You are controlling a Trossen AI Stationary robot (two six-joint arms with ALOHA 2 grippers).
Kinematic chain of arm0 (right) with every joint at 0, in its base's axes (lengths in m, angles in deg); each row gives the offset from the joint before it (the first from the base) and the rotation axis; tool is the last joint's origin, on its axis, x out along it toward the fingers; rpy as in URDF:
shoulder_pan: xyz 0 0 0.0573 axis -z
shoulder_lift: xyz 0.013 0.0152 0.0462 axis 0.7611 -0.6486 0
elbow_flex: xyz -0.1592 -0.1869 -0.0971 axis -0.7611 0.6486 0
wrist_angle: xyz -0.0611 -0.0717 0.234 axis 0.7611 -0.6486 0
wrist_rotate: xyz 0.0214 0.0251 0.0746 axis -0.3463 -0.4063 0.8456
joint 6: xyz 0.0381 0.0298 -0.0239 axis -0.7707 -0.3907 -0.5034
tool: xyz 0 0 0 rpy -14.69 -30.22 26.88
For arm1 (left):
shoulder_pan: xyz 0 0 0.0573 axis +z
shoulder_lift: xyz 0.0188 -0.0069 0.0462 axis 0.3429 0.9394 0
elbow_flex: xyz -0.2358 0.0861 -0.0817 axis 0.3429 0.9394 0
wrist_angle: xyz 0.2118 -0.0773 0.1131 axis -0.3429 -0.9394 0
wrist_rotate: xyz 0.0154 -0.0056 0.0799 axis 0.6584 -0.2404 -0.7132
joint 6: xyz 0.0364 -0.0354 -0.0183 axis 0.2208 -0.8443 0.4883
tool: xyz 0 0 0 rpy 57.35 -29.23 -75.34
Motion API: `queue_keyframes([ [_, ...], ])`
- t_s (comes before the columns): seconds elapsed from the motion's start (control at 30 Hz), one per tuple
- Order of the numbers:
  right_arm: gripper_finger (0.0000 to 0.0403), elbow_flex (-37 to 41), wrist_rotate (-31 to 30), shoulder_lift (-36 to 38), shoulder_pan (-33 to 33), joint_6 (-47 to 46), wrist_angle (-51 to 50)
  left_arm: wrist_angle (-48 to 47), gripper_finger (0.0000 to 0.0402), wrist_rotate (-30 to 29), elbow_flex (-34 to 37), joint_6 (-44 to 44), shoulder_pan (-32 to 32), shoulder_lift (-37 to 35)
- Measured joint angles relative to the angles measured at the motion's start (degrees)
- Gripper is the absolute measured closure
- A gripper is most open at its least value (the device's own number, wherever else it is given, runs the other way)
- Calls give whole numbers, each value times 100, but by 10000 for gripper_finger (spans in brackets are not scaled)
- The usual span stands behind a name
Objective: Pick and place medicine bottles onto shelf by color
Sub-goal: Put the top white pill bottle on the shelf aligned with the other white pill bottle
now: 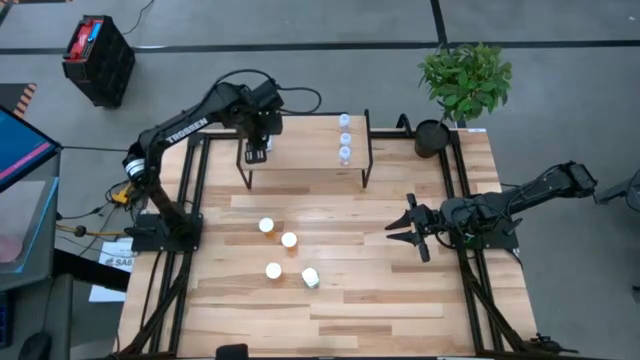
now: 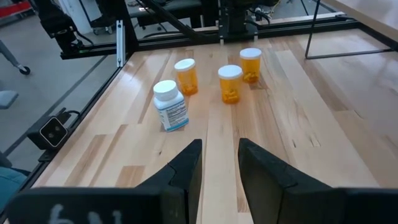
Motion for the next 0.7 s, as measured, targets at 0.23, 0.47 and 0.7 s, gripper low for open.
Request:
queue_keyframes([
  [0.23, 276, 0, 0, 0, 0, -2, -2, 137, 244, -223, -15, 65, 9, 151],
  [0.47, 276, 0, 0, -1, 0, 44, -12, 131, 241, -434, -6, -312, -10, 142],
  [0.7, 276, 0, 0, -1, 0, 90, -112, 111, 212, -529, 2, -358, -102, 142],
])
